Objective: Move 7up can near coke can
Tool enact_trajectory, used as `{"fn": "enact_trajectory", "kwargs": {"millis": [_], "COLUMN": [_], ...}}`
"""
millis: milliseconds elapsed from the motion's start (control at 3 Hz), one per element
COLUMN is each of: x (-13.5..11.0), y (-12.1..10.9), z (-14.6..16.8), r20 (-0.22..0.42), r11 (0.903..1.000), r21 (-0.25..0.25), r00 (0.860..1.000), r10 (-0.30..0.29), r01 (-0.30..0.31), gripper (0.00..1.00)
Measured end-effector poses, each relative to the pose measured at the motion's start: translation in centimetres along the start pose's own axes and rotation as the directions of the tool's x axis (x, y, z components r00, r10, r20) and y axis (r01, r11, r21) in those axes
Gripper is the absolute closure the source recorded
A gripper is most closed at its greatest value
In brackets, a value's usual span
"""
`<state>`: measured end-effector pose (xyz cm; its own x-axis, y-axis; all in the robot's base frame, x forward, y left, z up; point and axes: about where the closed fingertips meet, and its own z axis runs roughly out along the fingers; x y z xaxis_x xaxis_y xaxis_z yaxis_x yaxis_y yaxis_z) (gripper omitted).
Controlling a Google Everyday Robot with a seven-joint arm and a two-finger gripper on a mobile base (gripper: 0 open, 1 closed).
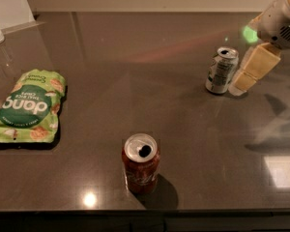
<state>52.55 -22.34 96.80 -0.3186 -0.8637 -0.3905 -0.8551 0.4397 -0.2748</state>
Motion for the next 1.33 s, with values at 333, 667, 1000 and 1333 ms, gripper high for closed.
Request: {"fn": "enact_trajectory", "kwargs": {"millis": [333,667,1000,1333], "x": [-0.6,-0.4,0.2,0.9], "y": [-2.6,-4.7,-5.8,-6.3], "z": [2.1,3.7,5.2,6.6], "r20": [0.067,0.098,0.106,0.108], "r11": [0.999,0.9961,0.9919,0.9864], "r21": [0.001,-0.013,-0.039,-0.068], "r00": [0.997,0.991,0.987,0.982], "r10": [0.045,0.088,0.125,0.156], "r01": [-0.045,-0.087,-0.121,-0.15], "gripper": [0.0,0.0,0.0,0.0]}}
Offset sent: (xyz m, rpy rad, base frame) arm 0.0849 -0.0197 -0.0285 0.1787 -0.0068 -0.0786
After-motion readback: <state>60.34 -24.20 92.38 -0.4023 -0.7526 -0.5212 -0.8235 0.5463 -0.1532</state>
